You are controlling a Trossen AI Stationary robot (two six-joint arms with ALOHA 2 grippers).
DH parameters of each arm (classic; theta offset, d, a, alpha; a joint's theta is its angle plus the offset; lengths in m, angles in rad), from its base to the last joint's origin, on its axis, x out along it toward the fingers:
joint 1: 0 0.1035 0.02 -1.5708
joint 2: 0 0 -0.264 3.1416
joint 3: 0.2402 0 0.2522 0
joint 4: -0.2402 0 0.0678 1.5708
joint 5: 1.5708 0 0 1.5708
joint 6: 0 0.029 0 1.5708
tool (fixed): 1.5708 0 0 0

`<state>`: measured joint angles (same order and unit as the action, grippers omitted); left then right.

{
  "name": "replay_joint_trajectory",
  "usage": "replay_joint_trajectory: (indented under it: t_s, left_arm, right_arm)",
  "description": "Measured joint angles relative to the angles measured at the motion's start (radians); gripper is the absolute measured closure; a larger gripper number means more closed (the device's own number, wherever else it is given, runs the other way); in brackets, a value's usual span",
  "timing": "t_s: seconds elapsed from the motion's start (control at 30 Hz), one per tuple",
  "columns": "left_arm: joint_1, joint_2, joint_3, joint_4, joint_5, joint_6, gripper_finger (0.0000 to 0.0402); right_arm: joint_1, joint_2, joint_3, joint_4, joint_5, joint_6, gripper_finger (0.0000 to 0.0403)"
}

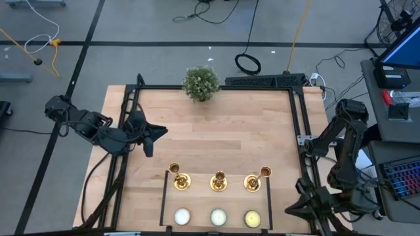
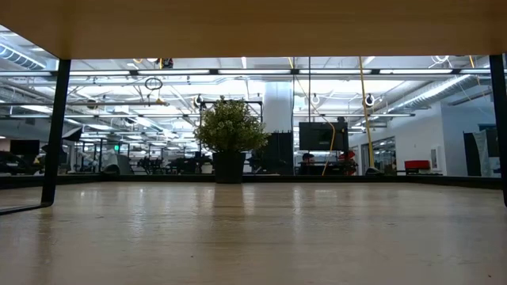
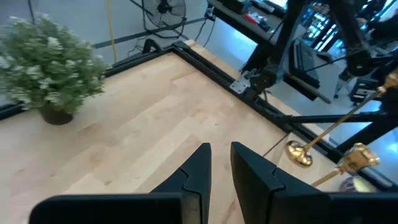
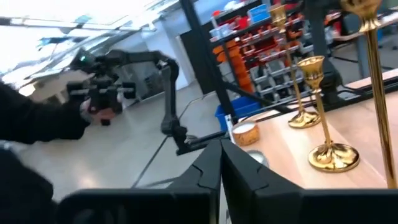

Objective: Pick & Place candle stick holders
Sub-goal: Adjust the red scented candle on the shelf

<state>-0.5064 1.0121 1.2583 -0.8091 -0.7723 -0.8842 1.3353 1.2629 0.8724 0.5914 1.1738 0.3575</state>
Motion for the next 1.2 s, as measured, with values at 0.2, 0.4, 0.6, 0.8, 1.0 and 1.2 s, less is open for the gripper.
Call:
replay_joint_trajectory:
  t_s: [0.2,0.4,0.6,0.8,1.0,1.2]
  left_arm:
    - [0.001,-0.067,0.000,-0.075,0.000,-0.013,0.0337]
    - [-0.001,-0.141,0.000,-0.093,0.107,0.036,0.0337]
    - [-0.041,-0.156,0.000,-0.071,0.345,0.048,0.0337]
    - [-0.134,-0.120,0.000,-0.054,0.503,0.000,0.0337]
    - [-0.252,-0.081,0.000,-0.053,0.445,-0.060,0.0337]
    - [-0.374,-0.052,0.000,-0.052,0.411,-0.162,0.0337]
  right_arm:
    - [-0.100,0.066,0.032,0.002,-0.008,0.094,0.0400]
    - [-0.149,0.154,0.089,0.003,-0.027,0.125,0.0402]
    - [-0.176,0.208,0.143,0.010,-0.136,0.159,0.0402]
    - [-0.192,0.234,0.188,0.006,-0.236,0.207,0.0402]
    - [-0.208,0.260,0.305,-0.148,-0.263,0.197,0.0402]
    - [-0.230,0.286,0.465,-0.367,-0.282,0.205,0.0402]
